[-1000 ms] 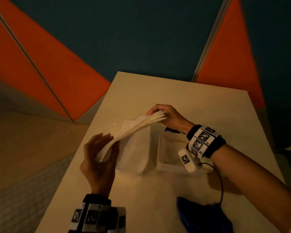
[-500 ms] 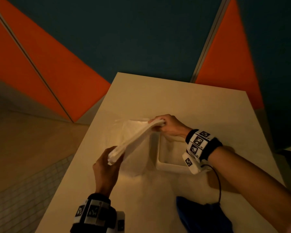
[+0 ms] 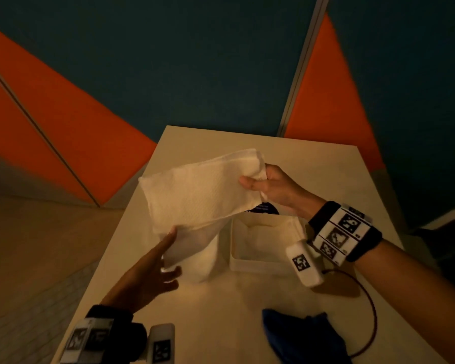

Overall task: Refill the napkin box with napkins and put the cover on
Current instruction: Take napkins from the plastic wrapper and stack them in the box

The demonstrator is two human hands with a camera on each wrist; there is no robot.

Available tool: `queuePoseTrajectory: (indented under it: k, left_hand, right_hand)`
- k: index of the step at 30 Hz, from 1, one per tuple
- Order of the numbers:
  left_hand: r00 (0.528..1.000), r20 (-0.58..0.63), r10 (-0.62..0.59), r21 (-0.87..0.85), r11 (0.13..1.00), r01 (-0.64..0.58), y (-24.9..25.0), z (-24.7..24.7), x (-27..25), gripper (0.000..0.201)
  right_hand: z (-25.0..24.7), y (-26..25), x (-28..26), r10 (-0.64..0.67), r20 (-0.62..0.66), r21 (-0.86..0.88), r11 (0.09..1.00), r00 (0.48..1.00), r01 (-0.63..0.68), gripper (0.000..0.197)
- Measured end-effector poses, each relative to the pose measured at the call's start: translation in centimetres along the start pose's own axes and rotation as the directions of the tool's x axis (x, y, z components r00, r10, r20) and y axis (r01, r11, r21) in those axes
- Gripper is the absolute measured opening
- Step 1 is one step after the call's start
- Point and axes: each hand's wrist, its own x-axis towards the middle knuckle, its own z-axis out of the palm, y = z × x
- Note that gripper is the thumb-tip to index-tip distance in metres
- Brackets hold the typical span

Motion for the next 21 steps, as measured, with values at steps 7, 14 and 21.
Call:
queuePoseTrajectory:
  k: [7,14,21]
  left_hand:
    - [0.981,0.071,0.181,-0.067,0.982,-0.176,0.9,2.3,0.7,0.089]
    - [0.957,0.08,0.281,-0.042,0.96,-0.278,0.8,3.5,0.4,0.087]
    - [0.961,0.06,0.27,0.022,0.962,-0.272,-1.1,2.7,-0.2,0.073]
  right_hand:
    - [-1.2,2.5,-5.1,0.138,-0.073,0.2,0.972,0.988,-0.121,0.015]
    - [-1.1,6.7,-9.4,0.289,-0.125,0.409,0.886,0.949,-0.216,0.02]
    - [2.0,10.0,-11.0,0.405,-0.089,0.511,0.803,0.91,-0.307,0.011]
